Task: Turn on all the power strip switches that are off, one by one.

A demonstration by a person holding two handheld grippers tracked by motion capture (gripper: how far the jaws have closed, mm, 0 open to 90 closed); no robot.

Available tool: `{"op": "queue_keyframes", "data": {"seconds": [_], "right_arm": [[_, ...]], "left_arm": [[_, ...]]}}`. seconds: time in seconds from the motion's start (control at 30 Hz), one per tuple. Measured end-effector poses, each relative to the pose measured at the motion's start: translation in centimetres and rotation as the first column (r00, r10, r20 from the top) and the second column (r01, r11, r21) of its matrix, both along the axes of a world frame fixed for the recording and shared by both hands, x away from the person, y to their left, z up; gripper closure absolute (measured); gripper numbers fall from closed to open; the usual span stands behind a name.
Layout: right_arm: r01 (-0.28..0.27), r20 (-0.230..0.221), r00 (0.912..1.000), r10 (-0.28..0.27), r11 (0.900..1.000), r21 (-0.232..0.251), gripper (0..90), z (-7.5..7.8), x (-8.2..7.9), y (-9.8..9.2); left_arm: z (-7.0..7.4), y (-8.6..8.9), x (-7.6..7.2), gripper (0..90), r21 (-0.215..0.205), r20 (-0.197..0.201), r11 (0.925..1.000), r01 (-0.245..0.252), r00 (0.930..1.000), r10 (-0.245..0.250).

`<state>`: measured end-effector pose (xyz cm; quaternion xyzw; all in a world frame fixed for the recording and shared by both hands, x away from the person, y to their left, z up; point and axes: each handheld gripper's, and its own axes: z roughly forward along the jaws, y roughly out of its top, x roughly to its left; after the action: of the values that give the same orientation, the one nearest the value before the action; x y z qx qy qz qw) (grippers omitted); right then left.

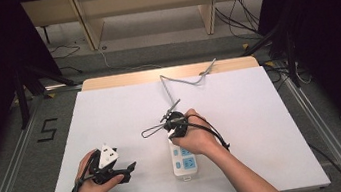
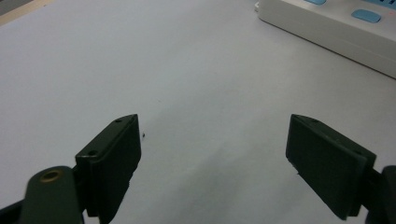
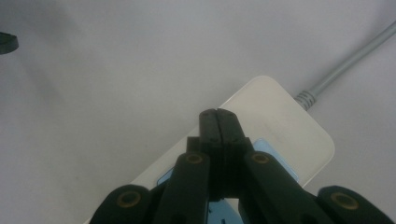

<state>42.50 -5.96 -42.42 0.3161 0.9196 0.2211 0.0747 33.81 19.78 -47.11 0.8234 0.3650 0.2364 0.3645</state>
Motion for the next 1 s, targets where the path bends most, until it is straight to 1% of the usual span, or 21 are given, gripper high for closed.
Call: {"op": "queue_keyframes", "data": {"seconds": [0.23,0.43,0.53,0.67,1.0], "right_arm": [[-0.009,-0.003,1.0000,0.009,1.000,-0.003,90.0,0.3,-0.5,0.0],[-0.018,-0.002,0.9998,0.018,1.000,-0.016,90.0,0.4,-0.9,-0.2],[-0.014,-0.003,0.9999,0.014,1.000,-0.012,90.0,0.4,-1.2,-0.2],[-0.023,-0.006,0.9997,0.023,1.000,-0.017,90.0,0.5,-1.7,-0.4],[-0.025,-0.013,0.9996,0.025,1.000,-0.017,90.0,0.3,-2.4,-0.8]], "left_arm": [[0.0,0.0,0.0,18.0,0.000,0.001,1.0000,0.000,1.0000,0.000],[0.0,0.0,0.0,18.0,-0.003,0.002,1.0000,-0.003,1.0000,0.003],[0.0,0.1,0.0,17.9,-0.003,0.003,1.0000,-0.004,1.0000,0.004],[0.0,0.1,0.0,18.0,-0.003,0.004,1.0000,-0.005,1.0000,0.005],[0.0,0.0,0.0,18.0,-0.002,0.003,1.0000,-0.005,1.0000,0.005]]}}
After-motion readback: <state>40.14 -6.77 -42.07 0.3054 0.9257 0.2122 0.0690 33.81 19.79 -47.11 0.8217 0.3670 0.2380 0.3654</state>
